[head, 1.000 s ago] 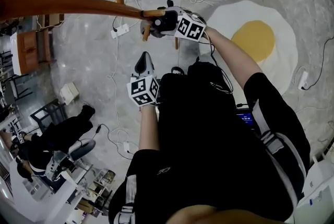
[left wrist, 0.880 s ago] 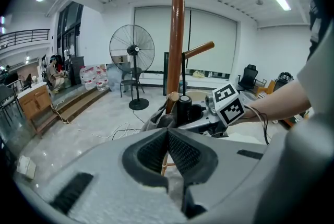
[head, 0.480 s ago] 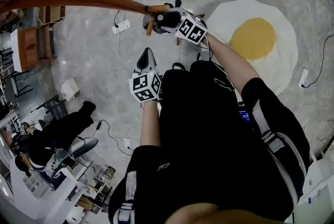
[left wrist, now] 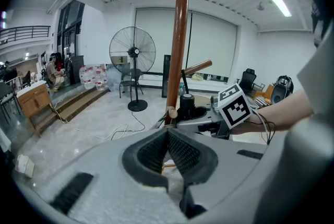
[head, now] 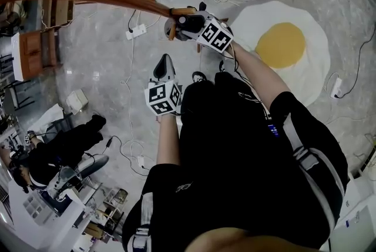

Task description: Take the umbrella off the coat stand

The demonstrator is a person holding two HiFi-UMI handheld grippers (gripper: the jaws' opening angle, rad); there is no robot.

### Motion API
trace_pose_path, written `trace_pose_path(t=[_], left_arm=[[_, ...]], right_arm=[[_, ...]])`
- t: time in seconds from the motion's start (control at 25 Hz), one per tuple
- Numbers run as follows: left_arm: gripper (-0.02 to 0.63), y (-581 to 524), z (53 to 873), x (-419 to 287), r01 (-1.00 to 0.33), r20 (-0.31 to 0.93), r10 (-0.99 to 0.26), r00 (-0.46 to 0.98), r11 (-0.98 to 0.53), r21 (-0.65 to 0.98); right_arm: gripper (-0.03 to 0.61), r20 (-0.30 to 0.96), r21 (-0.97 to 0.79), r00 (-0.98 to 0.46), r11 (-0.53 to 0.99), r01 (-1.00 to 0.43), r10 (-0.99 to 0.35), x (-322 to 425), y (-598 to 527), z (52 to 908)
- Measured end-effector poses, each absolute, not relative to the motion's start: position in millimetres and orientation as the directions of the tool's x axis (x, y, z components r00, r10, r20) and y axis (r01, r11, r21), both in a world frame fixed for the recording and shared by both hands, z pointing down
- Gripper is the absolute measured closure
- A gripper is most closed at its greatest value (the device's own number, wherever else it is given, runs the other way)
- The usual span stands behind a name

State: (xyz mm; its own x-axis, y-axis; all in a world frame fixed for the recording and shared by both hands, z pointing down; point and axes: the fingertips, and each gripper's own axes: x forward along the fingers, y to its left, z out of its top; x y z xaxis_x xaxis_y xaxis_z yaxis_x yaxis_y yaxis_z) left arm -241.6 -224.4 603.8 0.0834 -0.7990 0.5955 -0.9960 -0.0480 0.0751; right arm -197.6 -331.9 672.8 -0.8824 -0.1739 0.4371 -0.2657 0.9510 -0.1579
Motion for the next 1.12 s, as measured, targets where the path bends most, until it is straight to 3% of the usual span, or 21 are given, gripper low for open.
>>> trace_pose_path(t=[1.12], left_arm=[[0.615, -220, 588, -240, -0.988, 0.564, -0.812, 0.153, -0.108, 0.111]], right_arm=[[0.342, 0.442, -0.171, -0.862, 0.920, -0.352, -0.247, -187, -332, 638]])
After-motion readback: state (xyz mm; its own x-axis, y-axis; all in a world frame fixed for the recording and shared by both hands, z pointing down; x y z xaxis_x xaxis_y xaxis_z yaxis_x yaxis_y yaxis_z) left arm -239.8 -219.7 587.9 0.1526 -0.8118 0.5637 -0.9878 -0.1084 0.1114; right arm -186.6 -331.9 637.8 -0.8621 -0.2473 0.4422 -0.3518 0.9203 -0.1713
